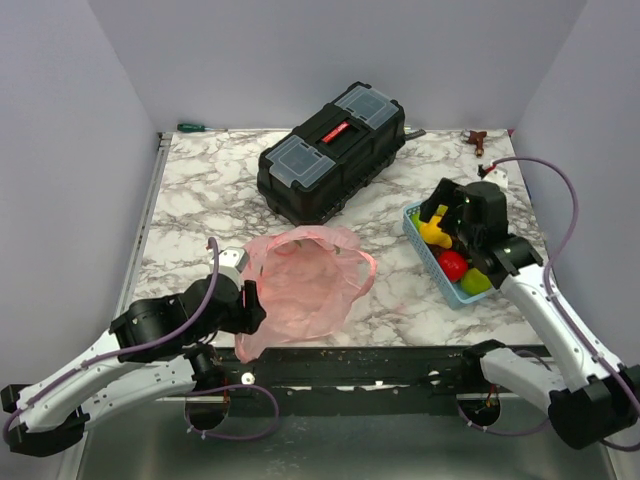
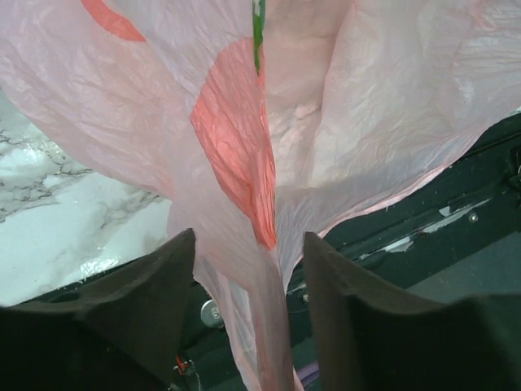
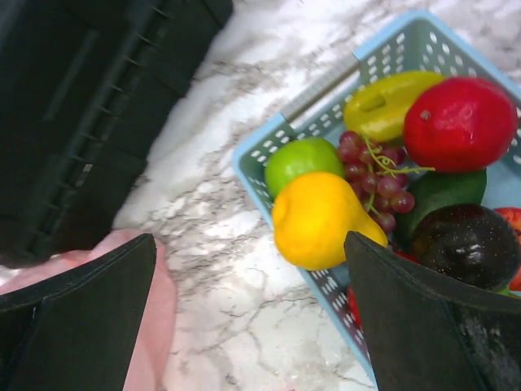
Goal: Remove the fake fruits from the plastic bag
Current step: Place the fake fruit in the bin, then reset both arms
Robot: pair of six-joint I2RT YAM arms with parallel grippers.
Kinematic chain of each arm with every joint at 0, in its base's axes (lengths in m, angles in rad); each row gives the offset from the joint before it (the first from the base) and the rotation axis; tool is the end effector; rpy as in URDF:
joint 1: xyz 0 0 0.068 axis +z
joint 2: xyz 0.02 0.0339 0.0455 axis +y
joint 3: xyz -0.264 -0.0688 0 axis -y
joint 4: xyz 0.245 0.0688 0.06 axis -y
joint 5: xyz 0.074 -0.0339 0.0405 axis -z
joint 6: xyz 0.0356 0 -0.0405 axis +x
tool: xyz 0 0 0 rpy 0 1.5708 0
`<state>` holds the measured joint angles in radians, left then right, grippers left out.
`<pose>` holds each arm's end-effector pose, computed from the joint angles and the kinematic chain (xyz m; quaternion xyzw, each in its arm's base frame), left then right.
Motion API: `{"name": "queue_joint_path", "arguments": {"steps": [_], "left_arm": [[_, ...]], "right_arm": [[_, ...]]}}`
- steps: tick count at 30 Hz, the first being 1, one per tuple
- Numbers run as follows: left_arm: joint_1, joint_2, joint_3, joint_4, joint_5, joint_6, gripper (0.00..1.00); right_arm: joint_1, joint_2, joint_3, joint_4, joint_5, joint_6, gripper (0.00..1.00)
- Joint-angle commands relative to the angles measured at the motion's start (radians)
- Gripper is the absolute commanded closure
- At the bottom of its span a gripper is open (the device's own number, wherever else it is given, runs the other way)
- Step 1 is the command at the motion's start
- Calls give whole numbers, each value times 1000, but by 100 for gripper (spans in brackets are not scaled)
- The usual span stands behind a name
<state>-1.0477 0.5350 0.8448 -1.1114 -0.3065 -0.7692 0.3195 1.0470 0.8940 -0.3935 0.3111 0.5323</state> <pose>0.0508 -0.0665 0.3024 0.0704 0.9152 -0.2054 0.3396 0.2231 0.0623 0.3080 0.1669 0.8482 0.0770 0.4967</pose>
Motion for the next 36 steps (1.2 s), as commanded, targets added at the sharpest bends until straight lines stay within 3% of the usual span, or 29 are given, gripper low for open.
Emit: {"name": "queue_joint_path", "arguments": {"steps": [1, 5, 7, 15, 21, 27, 36], "left_arm": [[-2, -31, 43, -25, -10, 1, 37], [-1, -67, 89, 12, 10, 10, 10], [-2, -70, 138, 9, 8, 14, 2], [-1, -75, 456, -39, -10, 59, 1], [-1, -135, 614, 21, -13, 95, 1], [-2, -214, 636, 111, -30, 129, 1], [-2, -271, 625, 120, -110, 154, 1]], "right_arm": [[-4, -91, 68, -110, -94, -47, 0], [-4, -159, 125, -192, -91, -51, 0], [-3, -196, 159, -227, -91, -53, 0], [-4, -347, 320, -293, -135, -83, 0], [-4, -453, 417, -297, -96, -107, 0], [-3, -525, 463, -313, 49, -91, 0], [-3, -538, 452, -306, 67, -82, 0]]}}
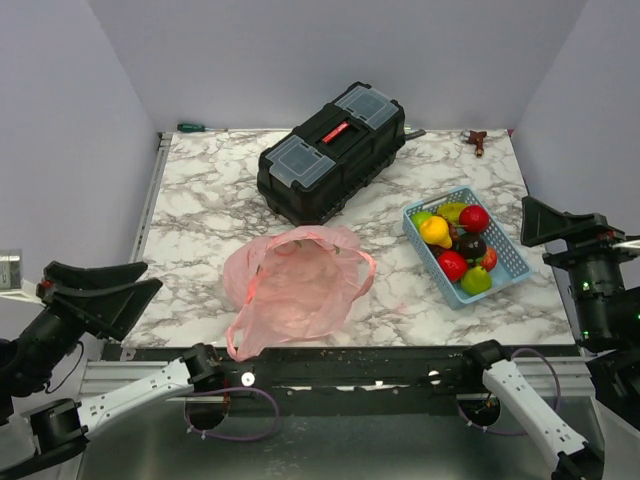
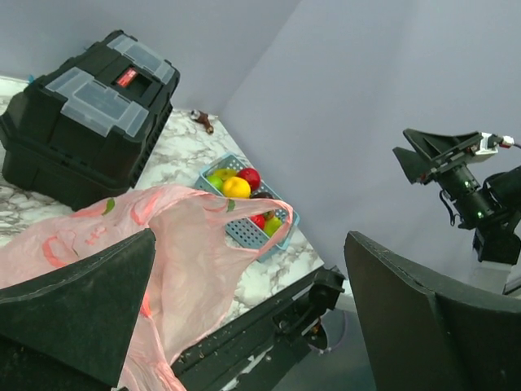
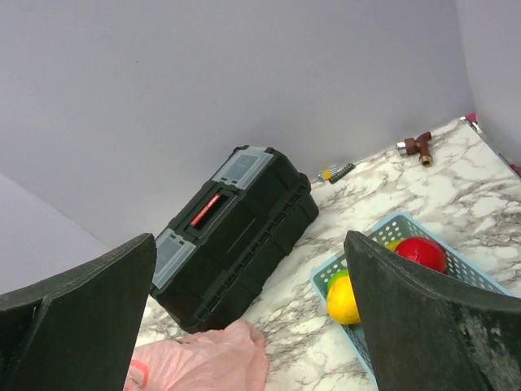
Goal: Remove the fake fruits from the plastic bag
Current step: Reset both arms
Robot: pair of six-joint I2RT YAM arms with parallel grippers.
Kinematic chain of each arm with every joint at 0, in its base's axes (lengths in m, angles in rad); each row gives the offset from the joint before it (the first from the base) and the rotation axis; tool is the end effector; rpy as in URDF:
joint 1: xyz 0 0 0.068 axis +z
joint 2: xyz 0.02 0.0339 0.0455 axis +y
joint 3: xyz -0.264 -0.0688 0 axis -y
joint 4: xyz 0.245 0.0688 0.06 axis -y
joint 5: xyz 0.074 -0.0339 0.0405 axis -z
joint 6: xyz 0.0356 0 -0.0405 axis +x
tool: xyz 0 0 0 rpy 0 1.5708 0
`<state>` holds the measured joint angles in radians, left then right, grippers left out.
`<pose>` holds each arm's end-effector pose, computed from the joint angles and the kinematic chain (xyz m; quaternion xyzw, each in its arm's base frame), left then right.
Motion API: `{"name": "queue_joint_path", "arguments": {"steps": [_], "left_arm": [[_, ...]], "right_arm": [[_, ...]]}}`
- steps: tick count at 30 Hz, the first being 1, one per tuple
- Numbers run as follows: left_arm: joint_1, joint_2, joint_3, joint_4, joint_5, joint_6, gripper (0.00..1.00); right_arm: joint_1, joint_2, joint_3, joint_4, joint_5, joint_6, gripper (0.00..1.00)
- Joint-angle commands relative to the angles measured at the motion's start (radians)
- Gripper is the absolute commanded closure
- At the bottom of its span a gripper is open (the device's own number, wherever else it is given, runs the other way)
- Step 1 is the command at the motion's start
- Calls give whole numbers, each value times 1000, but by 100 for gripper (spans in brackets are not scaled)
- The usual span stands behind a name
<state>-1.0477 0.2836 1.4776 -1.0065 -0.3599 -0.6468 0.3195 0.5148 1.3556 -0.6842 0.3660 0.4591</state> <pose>-0.0359 0.0874 0.4573 -0.0101 0.6424 -0.4923 0.5872 0.0181 -0.0074 0.4828 0.1826 0.6276 0.1744 0.7365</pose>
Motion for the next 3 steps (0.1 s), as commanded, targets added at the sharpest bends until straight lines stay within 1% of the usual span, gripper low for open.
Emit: {"name": "queue_joint_path", "arguments": {"steps": [1, 3], "left_arm": [[-2, -21, -9, 13, -57, 31, 1], [-2, -18, -9, 9, -54, 30, 1]], "right_arm": [[-4, -2, -6, -26, 21, -2, 0], [-4, 1, -3, -28, 14, -10, 0]]}}
